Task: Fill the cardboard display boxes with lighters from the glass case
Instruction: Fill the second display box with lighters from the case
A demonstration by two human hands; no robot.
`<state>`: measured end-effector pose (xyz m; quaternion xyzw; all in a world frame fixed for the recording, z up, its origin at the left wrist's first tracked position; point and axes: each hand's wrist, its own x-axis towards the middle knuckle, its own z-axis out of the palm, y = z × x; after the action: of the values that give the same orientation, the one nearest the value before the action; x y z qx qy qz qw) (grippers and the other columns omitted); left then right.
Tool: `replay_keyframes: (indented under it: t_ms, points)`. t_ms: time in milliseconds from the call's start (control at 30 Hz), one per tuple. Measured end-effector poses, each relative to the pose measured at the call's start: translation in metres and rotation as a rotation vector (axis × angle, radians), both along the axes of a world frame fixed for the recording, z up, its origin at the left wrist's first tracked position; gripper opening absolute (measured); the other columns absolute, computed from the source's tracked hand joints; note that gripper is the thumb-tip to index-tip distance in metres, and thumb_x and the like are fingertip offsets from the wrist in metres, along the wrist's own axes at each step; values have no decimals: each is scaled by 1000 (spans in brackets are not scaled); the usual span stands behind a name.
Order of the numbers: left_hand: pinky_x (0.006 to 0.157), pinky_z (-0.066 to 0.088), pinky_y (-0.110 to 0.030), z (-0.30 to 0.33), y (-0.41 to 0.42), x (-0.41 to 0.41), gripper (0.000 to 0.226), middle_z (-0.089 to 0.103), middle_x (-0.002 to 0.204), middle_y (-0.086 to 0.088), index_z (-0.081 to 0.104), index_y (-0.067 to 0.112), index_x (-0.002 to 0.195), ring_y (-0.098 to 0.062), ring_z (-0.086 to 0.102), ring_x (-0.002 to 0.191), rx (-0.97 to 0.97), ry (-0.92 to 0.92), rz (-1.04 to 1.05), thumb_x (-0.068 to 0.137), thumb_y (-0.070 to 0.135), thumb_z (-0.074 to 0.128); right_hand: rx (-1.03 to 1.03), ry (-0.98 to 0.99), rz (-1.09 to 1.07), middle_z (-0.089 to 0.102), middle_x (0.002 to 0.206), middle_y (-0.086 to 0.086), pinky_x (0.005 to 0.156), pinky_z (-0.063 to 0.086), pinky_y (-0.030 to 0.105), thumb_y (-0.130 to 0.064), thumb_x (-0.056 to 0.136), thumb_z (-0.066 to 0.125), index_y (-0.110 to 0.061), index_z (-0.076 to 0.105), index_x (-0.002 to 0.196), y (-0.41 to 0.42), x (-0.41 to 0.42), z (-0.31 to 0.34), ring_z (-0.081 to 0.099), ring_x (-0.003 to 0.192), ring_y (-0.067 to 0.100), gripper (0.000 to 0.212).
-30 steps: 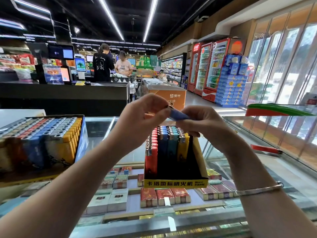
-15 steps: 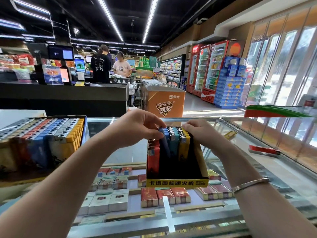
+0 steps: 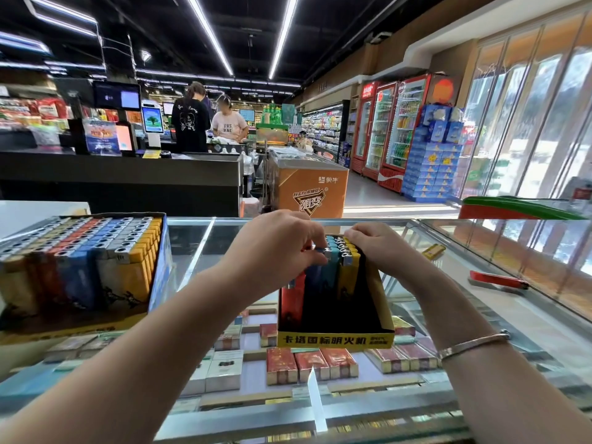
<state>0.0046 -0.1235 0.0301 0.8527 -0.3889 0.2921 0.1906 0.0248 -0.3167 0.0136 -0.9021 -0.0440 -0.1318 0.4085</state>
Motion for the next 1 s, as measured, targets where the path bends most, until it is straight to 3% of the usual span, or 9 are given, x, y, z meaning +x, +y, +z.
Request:
replay_keyframes:
  t_ms: [200, 333, 500, 567, 667, 733, 800, 900, 1000]
  points:
    - [64, 43, -27, -2, 1, 4, 11, 60, 83, 17, 72, 33, 81, -6, 49, 84, -12, 66, 107, 81, 41, 66, -21, -12, 14, 60, 75, 3, 61, 36, 29, -27, 97, 44, -9, 64, 85, -1, 2, -1, 53, 72, 14, 30]
    - [59, 35, -25, -1, 1, 7, 16, 55, 85, 21, 71, 40, 92, -7, 47, 88, 63, 141, 166, 87, 43, 56, -25, -5, 20, 60, 77, 4, 61, 36, 29, -27, 97, 43, -7, 64, 87, -1, 2, -1, 53, 71, 13, 31]
    - [84, 35, -30, 8, 9, 10, 30, 45, 102, 24, 60, 41, 117, -6, 38, 102, 229, 437, 124, 93, 46, 44, -3, 1, 14, 63, 82, 7, 66, 39, 31, -29, 97, 44, -10, 64, 86, -2, 2, -1, 55, 75, 15, 30]
    - [99, 28, -28, 12, 13, 10, 48, 36, 125, 19, 45, 37, 134, -7, 35, 115, 279, 667, 39, 90, 53, 44, 11, 15, 19, 65, 85, 10, 69, 41, 32, -30, 97, 44, -8, 64, 90, -2, 2, -2, 56, 76, 17, 31]
    - [106, 18, -21, 11, 20, 8, 98, 0, 143, 33, 7, 36, 147, -6, 24, 126, 350, 945, -86, 67, 66, 54, 35, 26, 25, 65, 84, 9, 72, 42, 33, -30, 97, 44, -8, 65, 90, -3, 4, -3, 57, 78, 18, 31]
    - [109, 17, -20, 5, 21, 10, 112, -12, 142, 38, -4, 39, 146, -6, 19, 131, 383, 929, -106, 63, 62, 67, 19, 18, 17, 65, 84, 9, 73, 42, 34, -30, 97, 45, -8, 65, 90, -4, 4, -4, 57, 79, 19, 30]
    - [111, 21, -21, -3, 18, 16, 113, -12, 144, 36, -5, 37, 146, -7, 20, 132, 341, 855, -107, 69, 45, 76, 3, -20, -2, 65, 84, 9, 74, 44, 35, -29, 96, 47, -9, 65, 89, -6, 5, -5, 58, 81, 21, 28]
    - [107, 35, -25, -17, 7, 20, 102, 1, 149, 28, 7, 27, 148, -8, 28, 128, 151, 778, -148, 73, 25, 76, 57, -124, -86, 65, 80, 7, 72, 47, 35, -24, 92, 53, -12, 65, 82, -10, 6, -5, 60, 78, 21, 19]
    - [94, 48, -25, -28, 0, 22, 85, 18, 148, 21, 27, 27, 145, -8, 37, 121, -58, 760, -197, 75, 21, 75, 128, -261, -230, 63, 73, 1, 60, 43, 25, -19, 89, 57, -14, 63, 78, -14, 8, -3, 58, 72, 18, 14]
